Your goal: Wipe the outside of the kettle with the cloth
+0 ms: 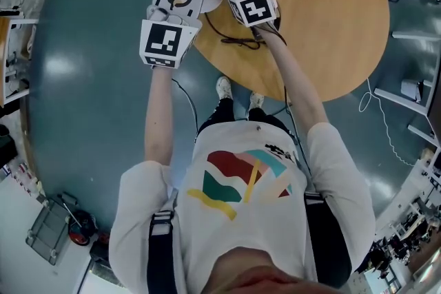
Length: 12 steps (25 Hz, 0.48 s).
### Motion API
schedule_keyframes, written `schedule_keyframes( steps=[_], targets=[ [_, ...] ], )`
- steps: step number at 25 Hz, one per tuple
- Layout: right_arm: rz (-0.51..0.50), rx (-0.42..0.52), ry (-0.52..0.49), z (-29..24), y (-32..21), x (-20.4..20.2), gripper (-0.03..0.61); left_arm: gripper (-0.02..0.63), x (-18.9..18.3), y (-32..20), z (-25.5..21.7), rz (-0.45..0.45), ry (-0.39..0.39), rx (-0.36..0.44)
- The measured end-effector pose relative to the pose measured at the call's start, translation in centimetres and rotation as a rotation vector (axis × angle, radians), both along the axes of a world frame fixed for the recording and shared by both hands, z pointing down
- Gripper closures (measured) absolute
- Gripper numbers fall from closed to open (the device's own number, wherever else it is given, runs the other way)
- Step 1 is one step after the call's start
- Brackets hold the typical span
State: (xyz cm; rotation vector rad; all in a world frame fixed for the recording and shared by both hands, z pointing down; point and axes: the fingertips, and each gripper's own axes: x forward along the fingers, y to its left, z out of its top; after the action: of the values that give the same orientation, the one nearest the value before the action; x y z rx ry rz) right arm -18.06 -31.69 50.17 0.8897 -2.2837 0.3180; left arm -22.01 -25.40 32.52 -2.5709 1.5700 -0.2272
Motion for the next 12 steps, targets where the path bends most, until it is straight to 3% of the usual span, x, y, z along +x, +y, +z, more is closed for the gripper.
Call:
schedule_keyframes(
  steps=[7,10,12],
  targets=[
    [-0.021,-0.032,0.018,1.5,2.1,0.7,0.534,0.573,-0.1,0.1,-0.4,-0.011,0.04,-0.009],
    [-0.004,-0.013,-0.056,0.2,2.0,1.0,0.534,0.573,-0.5,-0.5,-0.1,-0.018,0.114,-0.02],
    [0.009,0.013,-0.13,-2.0,1.9,1.6,0.534,0.574,-0.9,-0.3,-0.8,-0.042,0.168,0.017]
  ],
)
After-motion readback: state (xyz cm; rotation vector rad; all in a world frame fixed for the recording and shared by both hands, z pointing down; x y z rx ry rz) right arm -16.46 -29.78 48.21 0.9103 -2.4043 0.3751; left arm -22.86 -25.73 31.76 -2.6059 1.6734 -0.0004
